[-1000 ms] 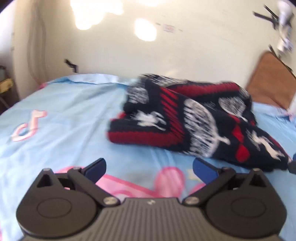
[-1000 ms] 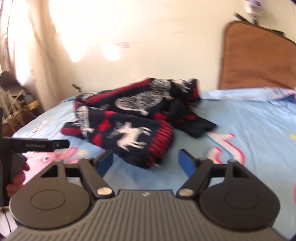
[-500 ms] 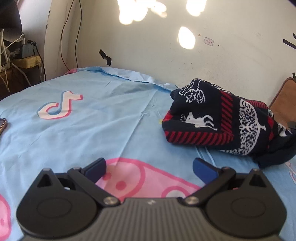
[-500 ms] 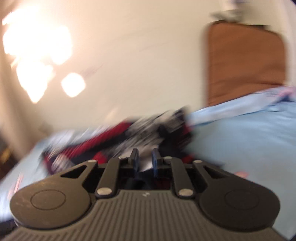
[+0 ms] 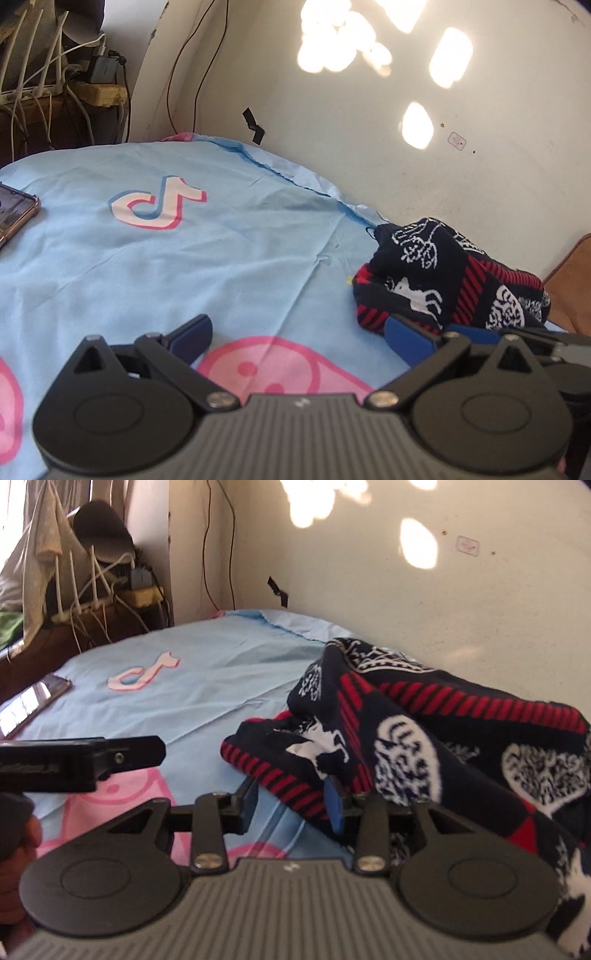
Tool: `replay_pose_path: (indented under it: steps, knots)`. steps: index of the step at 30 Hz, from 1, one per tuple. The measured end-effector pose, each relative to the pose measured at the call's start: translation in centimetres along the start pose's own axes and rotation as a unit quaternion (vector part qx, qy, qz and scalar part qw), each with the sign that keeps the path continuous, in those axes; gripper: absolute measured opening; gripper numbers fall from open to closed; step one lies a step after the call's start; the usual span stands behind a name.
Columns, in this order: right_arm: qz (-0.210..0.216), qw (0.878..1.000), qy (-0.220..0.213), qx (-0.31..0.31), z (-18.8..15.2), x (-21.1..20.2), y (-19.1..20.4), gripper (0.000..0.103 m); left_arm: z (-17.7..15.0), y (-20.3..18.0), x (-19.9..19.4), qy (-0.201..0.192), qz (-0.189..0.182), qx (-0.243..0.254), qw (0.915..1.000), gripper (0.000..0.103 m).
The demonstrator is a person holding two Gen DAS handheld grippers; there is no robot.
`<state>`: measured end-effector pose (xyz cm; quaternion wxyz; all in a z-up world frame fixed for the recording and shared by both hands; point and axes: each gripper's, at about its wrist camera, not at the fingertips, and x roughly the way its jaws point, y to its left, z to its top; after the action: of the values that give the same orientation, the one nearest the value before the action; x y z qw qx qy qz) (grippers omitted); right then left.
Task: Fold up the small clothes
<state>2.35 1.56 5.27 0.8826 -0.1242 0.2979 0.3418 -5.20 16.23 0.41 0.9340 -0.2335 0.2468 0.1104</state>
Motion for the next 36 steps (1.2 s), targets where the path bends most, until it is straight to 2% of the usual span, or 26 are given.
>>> replay_pose_path:
  steps: [4, 5, 6, 10, 14, 18, 22, 27, 30, 34, 36]
  knots:
    - [-0.033, 0.998, 0.0, -0.045, 0.5, 2.1, 0.1, 0.041, -0.2, -0.4, 0.1, 0.002, 0.009, 0.014, 0.9999, 0.103]
    - [-0.026, 0.999, -0.004, -0.043, 0.2, 1.9, -0.3, 0.025, -0.3, -0.5, 0.1, 0.003, 0.011, 0.016, 0.9998, 0.103]
    - [-0.027, 0.999, -0.008, -0.034, 0.3, 1.3, -0.5, 0.015, -0.3, -0.6, 0.1, 0.003, 0.013, 0.019, 0.9997, 0.103]
    - [-0.037, 0.997, -0.072, 0.02, 0.4, -3.5, -1.5, 0.014, -0.3, -1.1, 0.2, 0.008, 0.026, 0.034, 0.9991, 0.103]
    - [-0.026, 0.988, -0.133, 0.08, -0.1, -10.2, -5.2, 0.014, -0.4, -1.5, 0.4, 0.013, 0.036, 0.05, 0.998, 0.103]
    - [-0.033, 0.966, -0.211, 0.145, -1.9, -17.7, -10.4, 0.014, -0.4, -1.6, 0.4, 0.015, 0.037, 0.055, 0.9977, 0.103]
    - [-0.023, 0.932, -0.272, 0.237, -5.0, -24.0, -15.3, 0.014, -0.5, -1.8, 0.4, 0.02, 0.035, 0.066, 0.997, 0.103]
    - [-0.046, 0.894, -0.309, 0.321, -8.9, -28.5, -19.2, 0.014, -0.6, -3.6, 0.6, 0.04, 0.012, 0.116, 0.9924, 0.103]
    - [-0.074, 0.883, -0.313, 0.341, -10.8, -29.8, -20.1, 0.014, -0.5, -5.9, 0.0, 0.022, -0.016, 0.15, 0.9883, 0.103]
    - [-0.075, 0.875, -0.31, 0.364, -13.7, -30.5, -20.6, 0.014, 0.0, -10.5, -1.3, -0.011, -0.086, 0.197, 0.9766, 0.103]
    - [-0.081, 0.87, -0.31, 0.375, -14.3, -30.6, -20.5, 0.014, 0.4, -12.7, -1.5, -0.021, -0.107, 0.211, 0.9713, 0.103]
